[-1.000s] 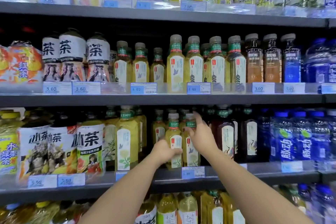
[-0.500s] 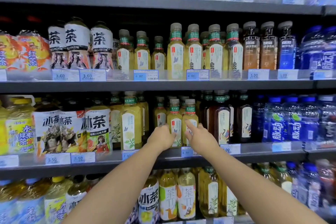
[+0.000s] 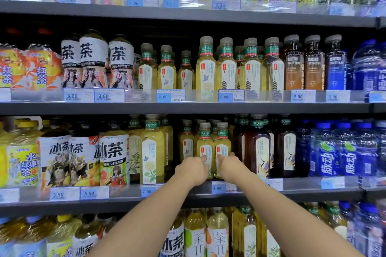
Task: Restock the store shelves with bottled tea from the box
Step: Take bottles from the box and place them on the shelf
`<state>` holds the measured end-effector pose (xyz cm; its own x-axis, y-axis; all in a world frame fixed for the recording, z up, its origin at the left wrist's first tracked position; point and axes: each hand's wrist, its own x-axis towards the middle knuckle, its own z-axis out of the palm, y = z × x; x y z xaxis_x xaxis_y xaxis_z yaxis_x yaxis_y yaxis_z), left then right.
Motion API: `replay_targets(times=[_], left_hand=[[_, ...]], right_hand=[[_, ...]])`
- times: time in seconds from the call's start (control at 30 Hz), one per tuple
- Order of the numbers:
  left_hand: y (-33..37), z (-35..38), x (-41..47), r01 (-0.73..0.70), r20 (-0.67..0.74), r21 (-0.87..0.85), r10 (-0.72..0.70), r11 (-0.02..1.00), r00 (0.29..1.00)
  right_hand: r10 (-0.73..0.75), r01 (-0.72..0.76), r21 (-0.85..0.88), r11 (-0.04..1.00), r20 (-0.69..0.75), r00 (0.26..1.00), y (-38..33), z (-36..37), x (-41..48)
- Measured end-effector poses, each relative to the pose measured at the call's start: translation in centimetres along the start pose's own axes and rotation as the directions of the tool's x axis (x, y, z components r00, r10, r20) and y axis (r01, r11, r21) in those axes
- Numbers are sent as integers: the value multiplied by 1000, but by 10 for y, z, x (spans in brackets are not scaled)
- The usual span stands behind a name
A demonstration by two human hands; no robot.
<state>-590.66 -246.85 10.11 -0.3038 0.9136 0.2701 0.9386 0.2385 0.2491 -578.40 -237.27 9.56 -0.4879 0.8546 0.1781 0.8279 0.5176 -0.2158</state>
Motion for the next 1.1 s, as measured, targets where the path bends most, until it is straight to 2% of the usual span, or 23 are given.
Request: replay_targets(times=[0.23, 0.5, 0.6, 0.77, 0.83, 0.93, 1.1], left_hand=[[0, 9, 27, 32, 16, 19, -32, 999, 999], [-3, 25, 42, 19, 47, 65, -22, 998, 999], [-4, 28, 47, 10, 56, 80, -15, 997, 998], [-4, 23, 43, 10, 51, 68, -14, 998, 999], [-6, 16, 33, 23, 29, 38, -24, 999, 999], [-3, 2, 6, 6, -54, 27, -4, 1000, 999], [3, -8, -51, -80, -222, 80, 96, 994, 970]], right_hand=[[56, -55, 58, 997, 0, 998, 4, 1, 33], [126, -125, -20, 992, 80, 989, 4, -1, 59], [177, -176, -18, 984, 65, 982, 3, 3, 67], [199, -202, 114, 973, 38, 979, 3, 6, 65], [167, -168, 192, 967, 19, 986, 1, 8, 51], [87, -56, 258, 964, -108, 990, -5, 6, 18], [-63, 138, 259, 956, -277, 959, -20, -3, -55]])
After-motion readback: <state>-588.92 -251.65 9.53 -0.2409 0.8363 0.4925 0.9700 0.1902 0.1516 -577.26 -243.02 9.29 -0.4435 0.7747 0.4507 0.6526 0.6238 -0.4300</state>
